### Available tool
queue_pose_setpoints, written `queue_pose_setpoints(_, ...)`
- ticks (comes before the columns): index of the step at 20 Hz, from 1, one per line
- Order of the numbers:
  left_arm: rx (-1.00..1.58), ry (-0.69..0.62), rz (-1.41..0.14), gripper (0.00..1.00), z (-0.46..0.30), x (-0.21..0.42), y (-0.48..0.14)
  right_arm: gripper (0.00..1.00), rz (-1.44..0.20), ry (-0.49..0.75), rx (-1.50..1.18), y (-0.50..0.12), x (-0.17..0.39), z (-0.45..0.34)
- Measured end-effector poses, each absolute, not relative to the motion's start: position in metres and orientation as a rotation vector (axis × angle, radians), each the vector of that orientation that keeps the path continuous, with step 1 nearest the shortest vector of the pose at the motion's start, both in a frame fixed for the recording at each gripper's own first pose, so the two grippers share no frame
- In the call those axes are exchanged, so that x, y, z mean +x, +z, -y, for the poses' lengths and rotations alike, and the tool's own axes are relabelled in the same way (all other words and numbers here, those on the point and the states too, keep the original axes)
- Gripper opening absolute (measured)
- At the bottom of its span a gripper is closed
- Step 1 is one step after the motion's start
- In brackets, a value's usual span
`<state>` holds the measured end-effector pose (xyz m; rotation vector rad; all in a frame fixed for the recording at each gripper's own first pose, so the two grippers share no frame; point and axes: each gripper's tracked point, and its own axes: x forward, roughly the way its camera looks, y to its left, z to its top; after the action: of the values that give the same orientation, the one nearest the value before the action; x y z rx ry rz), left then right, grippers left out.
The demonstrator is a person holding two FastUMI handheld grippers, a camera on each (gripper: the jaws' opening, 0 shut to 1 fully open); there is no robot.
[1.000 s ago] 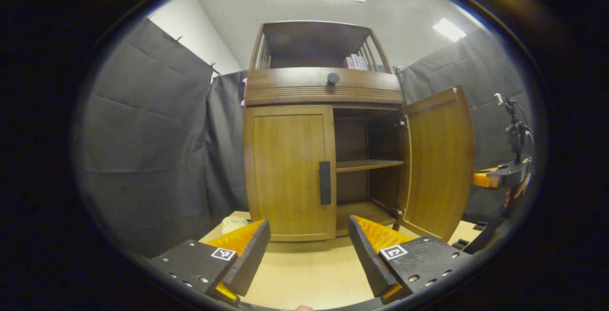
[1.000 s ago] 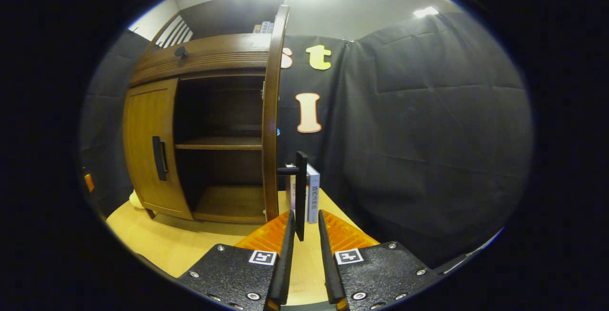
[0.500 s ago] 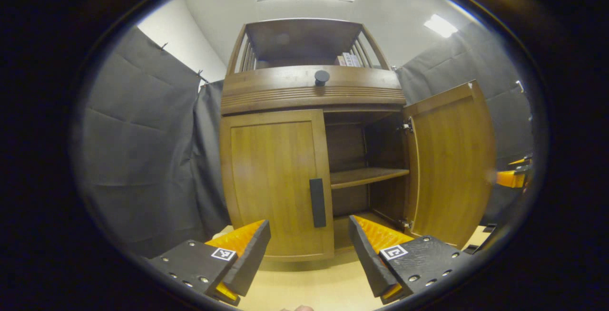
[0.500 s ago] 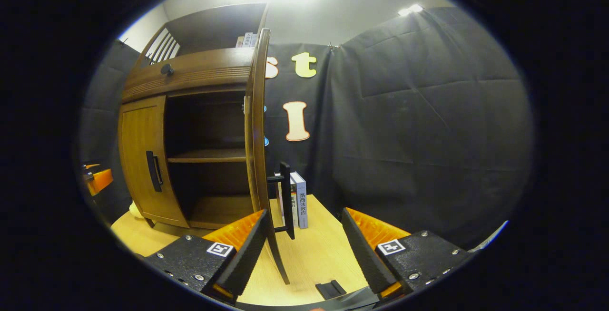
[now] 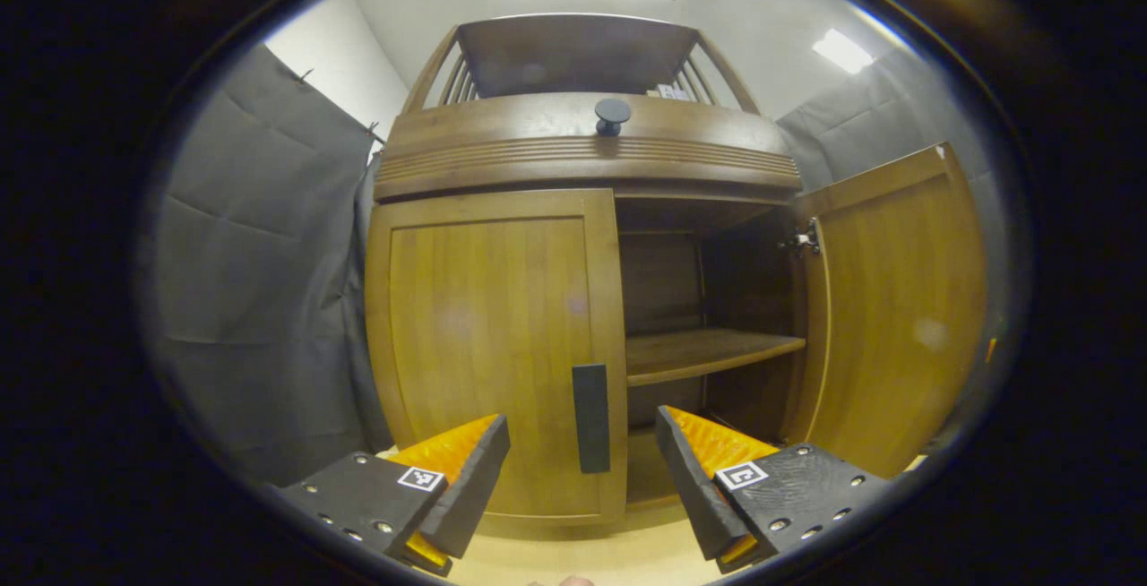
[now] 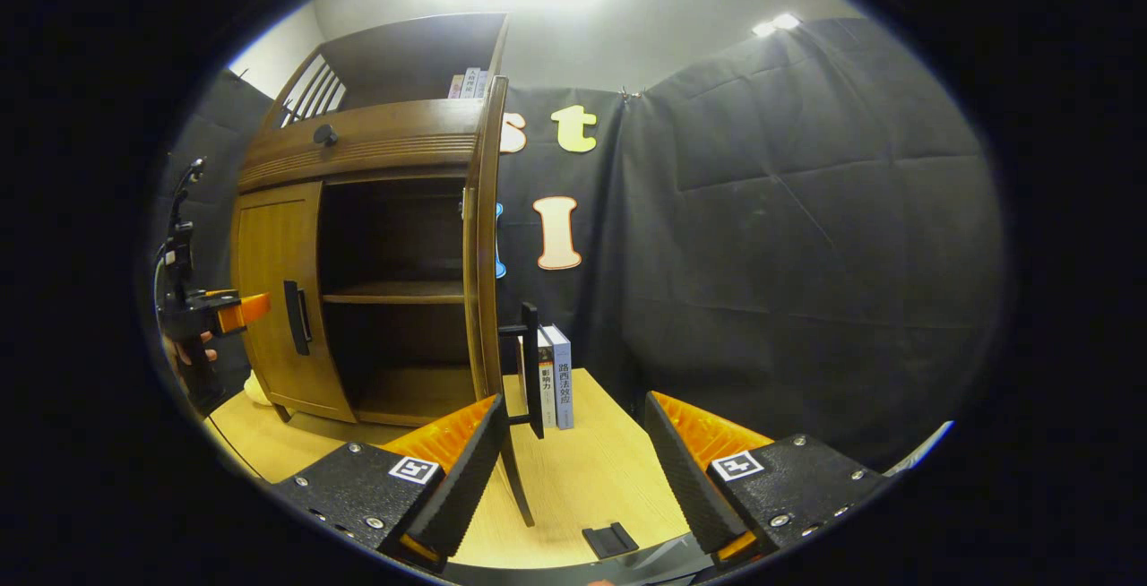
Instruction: Open the right door of the double-door shoe cabinet with the right hand, and open the left door with the left hand.
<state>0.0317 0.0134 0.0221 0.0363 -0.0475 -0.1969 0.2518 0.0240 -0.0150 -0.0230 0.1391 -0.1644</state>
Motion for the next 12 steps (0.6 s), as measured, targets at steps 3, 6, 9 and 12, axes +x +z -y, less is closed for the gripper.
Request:
queue_pose_setpoints(3, 0.043, -0.202, 0.049, 0.99, -0.005, 0.032, 0.015, 0.94, -0.152, -0.162, -0.009, -0.022, 0.254, -0.025)
queue_pose_setpoints(6, 0.021, -0.199, 0.022, 0.99, -0.011, 0.038, 0.014, 0.94, -0.168, -0.161, -0.002, -0.029, 0.253, -0.026)
queue_pose_setpoints(9, 0.01, -0.181, -0.017, 0.99, -0.012, 0.039, 0.011, 0.94, -0.196, -0.148, 0.024, -0.04, 0.251, -0.031)
queue_pose_setpoints(12, 0.001, -0.177, -0.065, 0.99, -0.006, 0.041, 0.0, 0.94, -0.205, -0.133, 0.045, -0.046, 0.255, -0.044)
